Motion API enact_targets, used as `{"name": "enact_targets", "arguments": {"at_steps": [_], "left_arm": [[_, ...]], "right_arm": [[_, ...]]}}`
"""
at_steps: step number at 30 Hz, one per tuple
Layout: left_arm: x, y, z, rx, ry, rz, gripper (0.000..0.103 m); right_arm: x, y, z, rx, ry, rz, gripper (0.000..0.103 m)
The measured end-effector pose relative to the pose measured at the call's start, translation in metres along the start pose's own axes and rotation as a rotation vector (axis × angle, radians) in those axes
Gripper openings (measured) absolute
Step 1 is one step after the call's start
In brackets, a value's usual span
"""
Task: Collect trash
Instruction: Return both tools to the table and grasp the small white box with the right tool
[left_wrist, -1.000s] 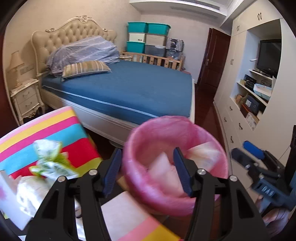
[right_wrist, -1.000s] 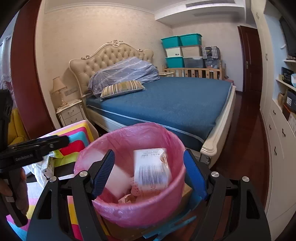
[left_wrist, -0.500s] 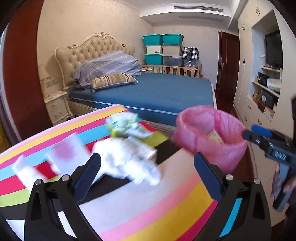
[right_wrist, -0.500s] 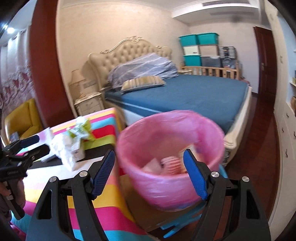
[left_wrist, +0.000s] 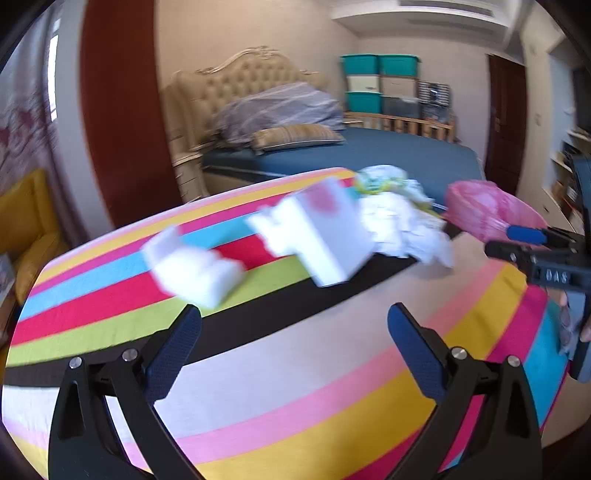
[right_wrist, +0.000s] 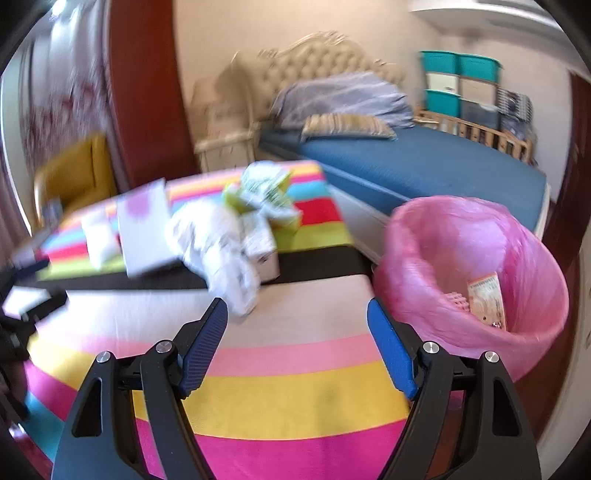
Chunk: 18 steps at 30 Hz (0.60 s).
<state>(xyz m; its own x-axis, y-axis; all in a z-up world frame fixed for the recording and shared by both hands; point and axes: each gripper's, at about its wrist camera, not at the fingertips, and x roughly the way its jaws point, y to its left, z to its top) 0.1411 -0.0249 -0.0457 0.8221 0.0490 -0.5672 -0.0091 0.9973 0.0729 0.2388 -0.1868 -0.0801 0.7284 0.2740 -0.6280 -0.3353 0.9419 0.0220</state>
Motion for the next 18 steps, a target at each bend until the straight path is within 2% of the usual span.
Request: {"name": "enact_targets", "arguments": {"at_steps": [3, 7, 11, 14, 18], "left_arm": [[-0.002, 0.017, 0.0, -0.038, 0.002, 0.024, 0.098], [-0.01, 0.039, -0.002, -0.068, -0.022, 0.062, 0.098], [-0.015, 0.056, -0.003, -0.091, -0.034, 0.076, 0.098], [-0.015, 0.066, -0.005, -0.107, -0.033, 0.088, 0.098], [-0.011, 0.08, -0.007, -0.14, -0.02, 0.09, 0.098]], "right_arm": [[-0.001, 0.012, 0.01, -0.016, -0.026, 0.014, 0.075], [0.004, 0.021, 0.025, -0.043, -0.032, -0.013, 0.075], [0.026, 0.018, 0.037, -0.034, 0.005, -0.05, 0.075], [0.041, 0.016, 0.044, -0.032, 0.037, -0.065, 0.069], [0.067, 0.016, 0.046, -0.038, 0.11, -0.078, 0.054]]}}
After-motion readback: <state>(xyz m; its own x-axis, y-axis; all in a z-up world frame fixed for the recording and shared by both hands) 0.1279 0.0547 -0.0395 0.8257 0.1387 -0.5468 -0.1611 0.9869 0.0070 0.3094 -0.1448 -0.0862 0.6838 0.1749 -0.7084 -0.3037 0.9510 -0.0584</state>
